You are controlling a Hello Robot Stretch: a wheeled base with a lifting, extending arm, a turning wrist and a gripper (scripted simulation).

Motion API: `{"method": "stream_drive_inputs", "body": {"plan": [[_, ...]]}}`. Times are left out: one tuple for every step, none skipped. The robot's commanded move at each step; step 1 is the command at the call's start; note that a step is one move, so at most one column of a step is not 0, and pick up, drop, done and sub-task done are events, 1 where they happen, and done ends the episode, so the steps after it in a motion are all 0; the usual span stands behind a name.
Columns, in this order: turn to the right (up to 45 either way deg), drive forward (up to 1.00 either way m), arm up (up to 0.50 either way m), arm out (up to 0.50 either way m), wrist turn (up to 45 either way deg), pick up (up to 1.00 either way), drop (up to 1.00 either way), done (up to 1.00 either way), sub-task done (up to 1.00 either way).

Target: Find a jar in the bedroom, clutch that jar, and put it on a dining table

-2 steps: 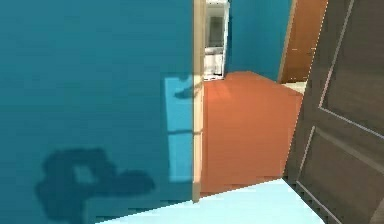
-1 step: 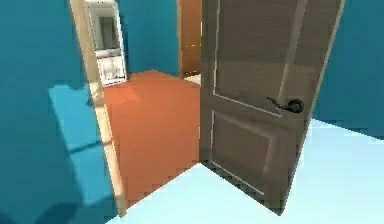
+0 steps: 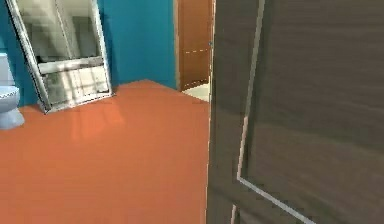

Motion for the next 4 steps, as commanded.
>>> {"method": "stream_drive_inputs", "body": {"plan": [[3.0, 0.0, 0.0, 0.0, 0.0, 0.0, 0.0, 0.0, 0.0], [0.0, 0.45, 0.0, 0.0, 0.0, 0.0, 0.0, 0.0, 0.0], [-39.0, 0.0, 0.0, 0.0, 0.0, 0.0, 0.0, 0.0, 0.0], [-3.0, 0.0, 0.0, 0.0, 0.0, 0.0, 0.0, 0.0, 0.0]]}}
